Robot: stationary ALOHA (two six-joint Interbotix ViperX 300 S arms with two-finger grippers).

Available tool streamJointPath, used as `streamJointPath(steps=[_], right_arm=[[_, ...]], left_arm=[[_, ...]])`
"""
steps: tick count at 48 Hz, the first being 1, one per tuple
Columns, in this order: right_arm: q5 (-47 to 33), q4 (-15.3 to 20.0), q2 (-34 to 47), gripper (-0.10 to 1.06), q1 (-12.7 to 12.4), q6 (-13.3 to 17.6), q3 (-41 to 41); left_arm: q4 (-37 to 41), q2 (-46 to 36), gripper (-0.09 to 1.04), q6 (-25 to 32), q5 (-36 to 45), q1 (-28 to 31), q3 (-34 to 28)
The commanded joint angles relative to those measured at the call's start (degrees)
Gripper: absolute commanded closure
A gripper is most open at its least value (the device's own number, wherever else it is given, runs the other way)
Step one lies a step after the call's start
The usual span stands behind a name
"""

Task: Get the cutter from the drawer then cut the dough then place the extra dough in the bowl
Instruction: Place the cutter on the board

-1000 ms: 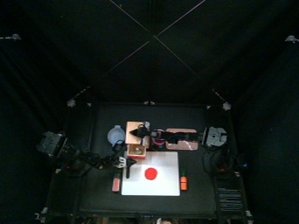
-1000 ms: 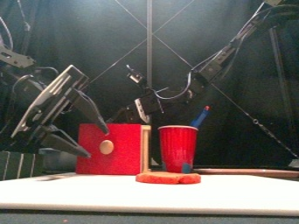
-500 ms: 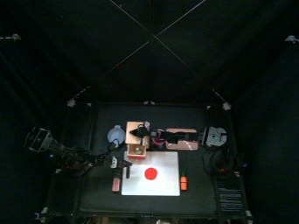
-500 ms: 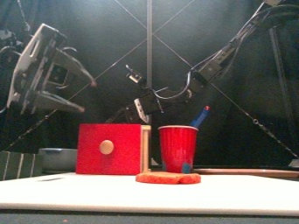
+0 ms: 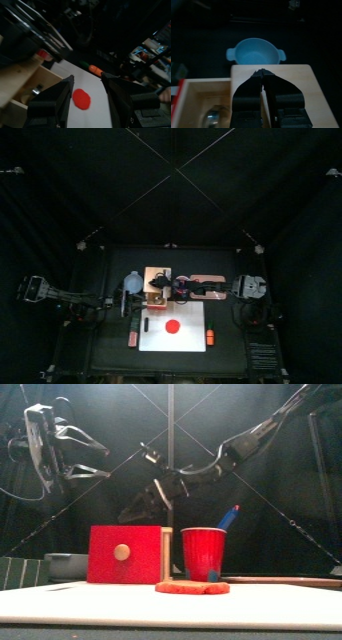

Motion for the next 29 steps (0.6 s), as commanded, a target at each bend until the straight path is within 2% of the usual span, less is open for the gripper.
streamJointPath(steps=[1,8,15,21,29], right_arm=[[9.6,3.3,-6.6,0.95,3.3,0.2,-1.0],[21.1,6.4,-9.0,0.95,5.2,0.2,-1.1],[24.9,7.6,-9.4,0.90,5.6,0.1,-0.9],[25.5,8.0,-9.4,0.75,5.7,0.1,-0.9],[25.7,9.0,-8.8,0.48,5.6,0.3,-1.2]], left_arm=[[1.1,-0.6,0.11,4.0,-1.8,1.8,-0.4],[1.4,-1.5,0.11,8.4,-1.8,1.8,-0.4],[1.6,-1.8,0.10,11.2,-1.8,1.8,-0.4],[1.6,-1.8,0.10,11.7,-2.2,1.8,-0.4],[1.8,-1.8,0.10,11.7,-2.3,1.8,-0.4]])
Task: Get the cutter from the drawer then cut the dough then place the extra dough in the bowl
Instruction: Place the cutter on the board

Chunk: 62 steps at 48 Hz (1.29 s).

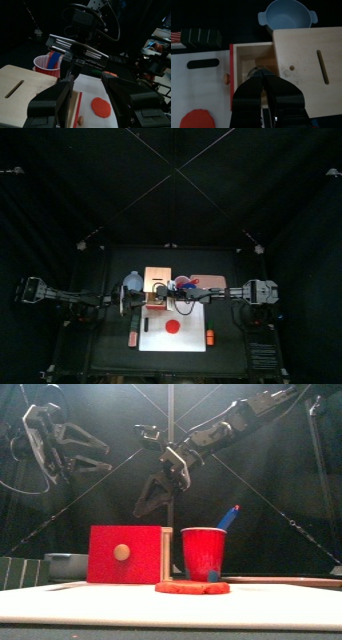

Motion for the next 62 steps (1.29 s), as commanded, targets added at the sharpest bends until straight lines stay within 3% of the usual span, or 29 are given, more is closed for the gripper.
streamJointPath(steps=[1,7,13,40,62], right_arm=[[-0.1,1.1,-1.8,0.45,0.0,0.1,-1.2],[0.4,2.4,-0.7,0.31,0.0,0.1,-1.2],[0.9,2.5,0.4,0.24,-0.1,0.1,-1.2],[1.1,1.8,4.8,0.24,-1.1,0.0,-3.8],[3.3,0.4,5.2,0.29,-0.6,-0.8,-4.7]], left_arm=[[0.4,-0.1,0.10,0.2,-0.6,0.2,-0.6],[0.9,-0.2,0.10,0.2,-0.6,0.2,-0.5],[0.9,-0.2,0.10,0.2,-0.6,0.3,-0.5],[0.8,-0.1,0.10,0.1,-0.6,0.3,-0.2],[0.6,-0.1,0.10,-0.1,-0.5,0.3,0.7]])
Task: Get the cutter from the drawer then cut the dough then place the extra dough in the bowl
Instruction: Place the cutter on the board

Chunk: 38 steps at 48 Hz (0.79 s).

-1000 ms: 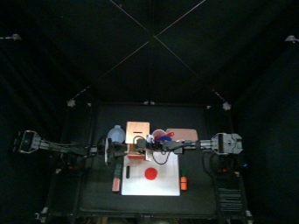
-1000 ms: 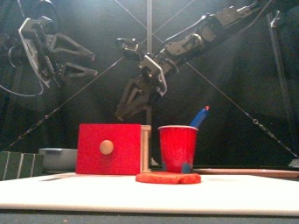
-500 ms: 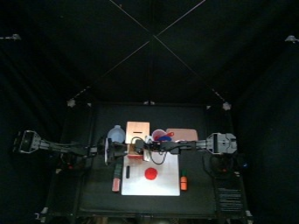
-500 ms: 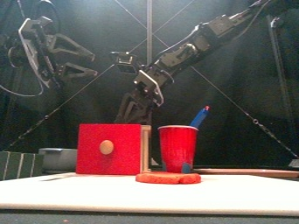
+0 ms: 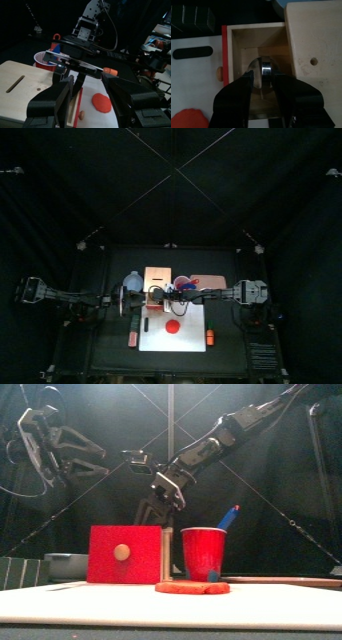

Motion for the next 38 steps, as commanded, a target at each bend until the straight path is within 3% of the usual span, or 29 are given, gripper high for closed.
streamJointPath(steps=[1,13,24,38], right_arm=[[-0.2,-0.9,-1.9,0.30,0.0,0.0,-1.7],[-0.2,-2.3,-3.0,0.49,1.1,0.3,-2.5],[-0.1,-3.5,-8.9,0.50,2.4,0.3,-1.8],[0.5,-10.3,-20.4,0.50,4.0,0.8,5.4]], left_arm=[[0.0,0.0,0.10,0.0,-0.6,0.2,-0.6],[-0.2,0.0,0.10,0.0,-0.4,0.2,-0.4],[-1.1,0.0,0.10,0.1,-0.4,0.3,0.0],[-1.3,0.0,0.10,0.1,-0.2,1.0,0.1]])
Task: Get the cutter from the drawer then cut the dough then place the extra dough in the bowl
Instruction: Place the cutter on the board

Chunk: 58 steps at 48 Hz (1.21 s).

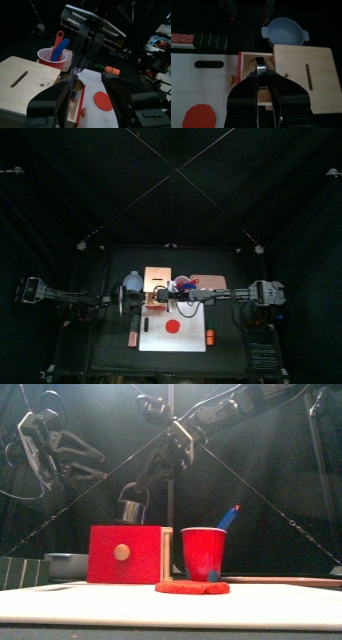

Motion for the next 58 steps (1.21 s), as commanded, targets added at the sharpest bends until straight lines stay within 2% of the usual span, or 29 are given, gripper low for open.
streamJointPath(steps=[1,5,19,28,34,47,58], right_arm=[[-0.2,-2.5,-7.3,0.50,0.8,0.3,3.0],[-0.2,-3.2,-10.5,0.50,1.5,0.4,6.7],[-0.2,-2.5,-21.4,0.50,6.5,0.4,22.6],[-2.2,-2.2,-23.4,0.50,9.6,0.4,31.8],[-4.3,-1.5,-22.1,0.50,9.7,0.4,34.3],[-5.0,0.1,-18.8,0.48,8.8,0.6,33.7],[-5.8,6.8,-16.3,0.40,6.4,3.0,32.5]], left_arm=[[0.0,0.0,0.10,0.1,-0.2,0.6,-0.6],[-0.1,0.0,0.10,0.1,-0.2,0.7,-0.6],[-0.4,0.0,0.10,0.2,-0.1,1.8,-0.9],[-0.4,0.3,0.10,0.2,-0.1,3.0,-1.8],[-0.3,0.6,0.10,0.2,-0.1,4.0,-2.5],[-0.4,1.2,0.10,0.2,-0.1,4.7,-3.4],[-0.4,1.2,0.10,0.2,-0.1,5.0,-3.4]])
